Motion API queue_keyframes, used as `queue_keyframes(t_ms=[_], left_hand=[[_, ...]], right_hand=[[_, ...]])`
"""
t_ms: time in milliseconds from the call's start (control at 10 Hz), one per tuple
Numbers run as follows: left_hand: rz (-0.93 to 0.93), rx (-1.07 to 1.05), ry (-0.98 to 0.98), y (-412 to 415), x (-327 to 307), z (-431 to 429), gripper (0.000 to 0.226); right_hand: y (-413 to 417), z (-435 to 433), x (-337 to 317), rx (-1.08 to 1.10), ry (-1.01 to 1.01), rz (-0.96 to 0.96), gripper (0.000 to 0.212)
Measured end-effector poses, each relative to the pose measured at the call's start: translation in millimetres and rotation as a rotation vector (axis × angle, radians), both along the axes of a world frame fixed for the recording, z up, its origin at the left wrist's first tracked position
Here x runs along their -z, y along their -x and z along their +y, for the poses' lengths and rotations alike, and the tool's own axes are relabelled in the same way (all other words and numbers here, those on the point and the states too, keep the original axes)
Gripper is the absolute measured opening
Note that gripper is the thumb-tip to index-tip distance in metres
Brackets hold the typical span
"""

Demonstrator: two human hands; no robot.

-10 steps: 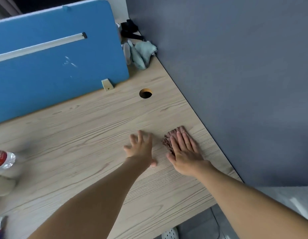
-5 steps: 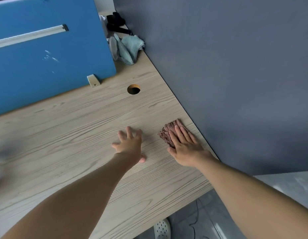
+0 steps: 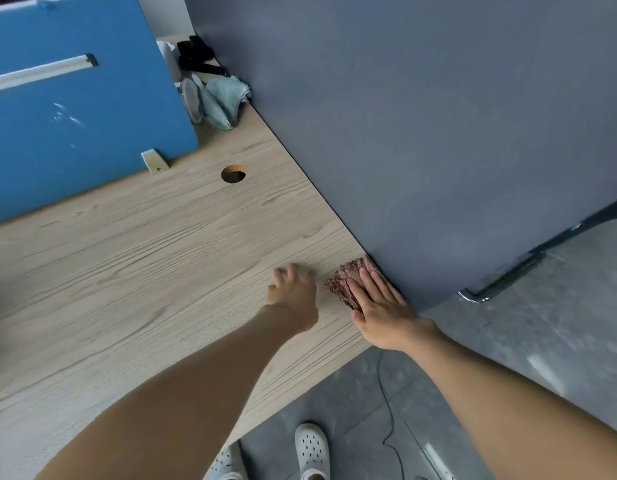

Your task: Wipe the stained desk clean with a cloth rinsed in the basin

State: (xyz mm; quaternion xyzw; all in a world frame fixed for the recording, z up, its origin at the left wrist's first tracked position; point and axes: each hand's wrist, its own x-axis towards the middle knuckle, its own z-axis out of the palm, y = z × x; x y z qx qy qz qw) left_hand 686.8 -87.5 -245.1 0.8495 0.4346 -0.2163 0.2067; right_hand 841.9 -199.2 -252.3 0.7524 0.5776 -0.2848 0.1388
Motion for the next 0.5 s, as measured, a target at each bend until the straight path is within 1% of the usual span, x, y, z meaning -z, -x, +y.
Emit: queue_keyframes(t_ms=[100,200,300,400,500], left_hand=[[0.016,0.009,-0.011,0.0,0.2,-5.4,0.079],[0.030,0.005,0.023,3.6,-7.5,-1.9,0.079],[0.017,-0.033,0.057,4.8,-15.3,-5.8,0.072],[-0.019,-0.079,0.101,6.7,-19.5,-14.6,0.060],[-0.147,-0.160,0.123,10.0,-26.4,-15.9,0.046]], right_hand=[[-4.4,-18.5,2.4,0.012,-0.024,-0.001,0.064],[-6.3,-34.8,2.3,0.040,-0.019,0.012,0.064],[-4.3,-46.4,-1.9,0.065,-0.035,0.026,0.065],[-4.1,-52.2,-6.4,0.095,-0.004,0.048,0.066],[2.4,-37.5,-25.3,0.176,-0.111,0.094,0.062]])
